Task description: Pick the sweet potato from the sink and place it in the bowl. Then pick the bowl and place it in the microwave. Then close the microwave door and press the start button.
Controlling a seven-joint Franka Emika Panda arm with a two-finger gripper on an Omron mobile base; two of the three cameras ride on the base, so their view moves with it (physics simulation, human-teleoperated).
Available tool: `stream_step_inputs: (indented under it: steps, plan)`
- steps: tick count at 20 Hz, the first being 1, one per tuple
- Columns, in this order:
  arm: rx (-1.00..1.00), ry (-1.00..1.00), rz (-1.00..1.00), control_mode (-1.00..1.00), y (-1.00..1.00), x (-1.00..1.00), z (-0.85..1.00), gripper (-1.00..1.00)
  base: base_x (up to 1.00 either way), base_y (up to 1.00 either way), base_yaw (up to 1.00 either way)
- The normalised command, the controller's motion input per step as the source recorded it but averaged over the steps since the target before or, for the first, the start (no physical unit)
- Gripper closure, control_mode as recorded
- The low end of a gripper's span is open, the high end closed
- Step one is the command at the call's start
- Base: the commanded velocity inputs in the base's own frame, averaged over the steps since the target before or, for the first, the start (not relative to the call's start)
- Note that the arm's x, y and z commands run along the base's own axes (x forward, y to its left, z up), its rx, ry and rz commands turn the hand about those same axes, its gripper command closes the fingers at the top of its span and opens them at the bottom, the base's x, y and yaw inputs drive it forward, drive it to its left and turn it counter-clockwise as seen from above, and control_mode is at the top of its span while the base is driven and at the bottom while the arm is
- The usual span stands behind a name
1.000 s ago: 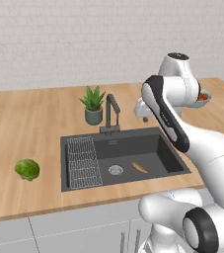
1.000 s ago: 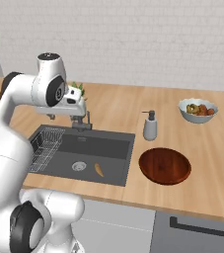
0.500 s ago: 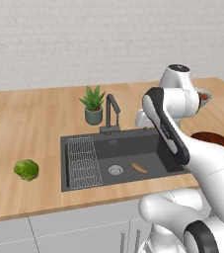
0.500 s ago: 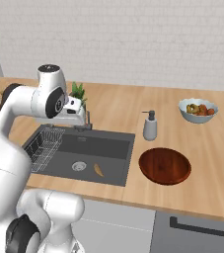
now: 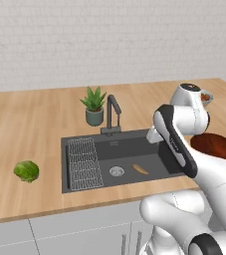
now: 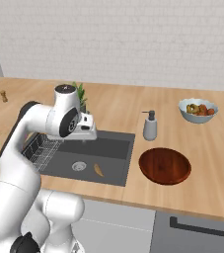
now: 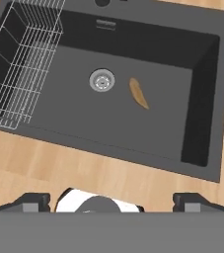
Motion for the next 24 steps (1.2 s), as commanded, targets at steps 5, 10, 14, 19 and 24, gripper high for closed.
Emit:
stream_step_inputs:
  steps: [5,10,14,19,24]
  plan:
    - [0.0,0.0,0.13,-1.0,-0.18,0.23,-0.47,-1.0,0.0,0.0,0.0]
    - [0.0,0.0,0.08,-1.0,-0.07,0.34,-0.48,-1.0,0.0,0.0,0.0]
    - [0.0,0.0,0.05,-1.0,0.0,0.44,-0.37,-1.0,0.0,0.0,0.0]
    - [0.0,0.0,0.05,-1.0,0.0,0.38,-0.33,-1.0,0.0,0.0,0.0]
    - [0.0,0.0,0.04,-1.0,-0.1,0.33,-0.44,-1.0,0.0,0.0,0.0]
